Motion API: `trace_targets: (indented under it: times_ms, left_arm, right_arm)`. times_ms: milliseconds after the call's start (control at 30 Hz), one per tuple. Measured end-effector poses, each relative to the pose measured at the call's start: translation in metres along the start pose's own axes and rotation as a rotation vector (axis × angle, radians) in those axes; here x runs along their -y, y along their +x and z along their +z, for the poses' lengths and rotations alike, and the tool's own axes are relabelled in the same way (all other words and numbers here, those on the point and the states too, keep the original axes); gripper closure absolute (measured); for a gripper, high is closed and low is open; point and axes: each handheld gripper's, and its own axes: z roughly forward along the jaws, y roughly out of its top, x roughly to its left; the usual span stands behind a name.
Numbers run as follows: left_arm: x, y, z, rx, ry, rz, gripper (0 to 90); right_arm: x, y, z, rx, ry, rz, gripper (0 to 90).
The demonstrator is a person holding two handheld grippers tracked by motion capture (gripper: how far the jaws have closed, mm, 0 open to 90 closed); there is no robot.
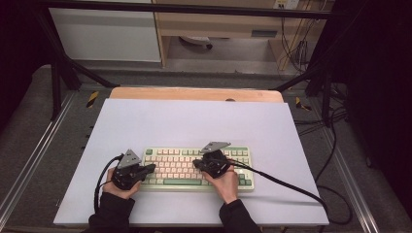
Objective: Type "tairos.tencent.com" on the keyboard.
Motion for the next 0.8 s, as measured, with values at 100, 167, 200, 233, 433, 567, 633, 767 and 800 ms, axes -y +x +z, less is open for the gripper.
trace_targets:
  times_ms: [100, 167, 200, 233, 433, 567, 633, 767, 800]
  left_arm:
    - [0.000, 0.000, 0.000, 0.000, -0.001, 0.002, 90.0]
    - [0.000, 0.000, 0.000, 0.000, -0.001, 0.001, 90.0]
    - [0.000, 0.000, 0.000, 0.000, 0.000, 0.002, 90.0]
    - [0.000, 0.000, 0.000, -0.001, -0.001, 0.001, 90.0]
    - [0.000, 0.000, 0.000, 0.000, -0.002, 0.002, 90.0]
    - [0.000, 0.000, -0.001, -0.001, -0.006, 0.001, 90.0]
    - [0.000, 0.000, -0.001, -0.001, -0.006, 0.000, 90.0]
    - [-0.001, 0.000, -0.002, -0.001, -0.006, 0.000, 90.0]
    - [-0.001, 0.000, -0.002, -0.001, -0.006, 0.001, 90.0]
  right_arm:
    - [0.000, 0.000, 0.000, 0.000, -0.001, 0.002, 90.0]
    - [0.000, 0.000, 0.001, 0.001, 0.001, 0.002, 90.0]
    - [0.000, 0.000, 0.001, 0.002, 0.004, 0.004, 90.0]
    - [0.001, 0.000, 0.001, 0.004, 0.010, -0.001, 90.0]
    - [0.001, 0.001, 0.000, 0.013, 0.004, -0.008, 90.0]
    - [-0.001, 0.001, -0.006, 0.010, -0.004, -0.015, 90.0]
    - [-0.002, 0.001, -0.010, 0.004, -0.005, -0.013, 90.0]
    - [-0.004, 0.002, -0.017, 0.002, 0.001, -0.018, 90.0]
    - [-0.004, 0.001, -0.019, 0.003, 0.005, -0.021, 90.0]
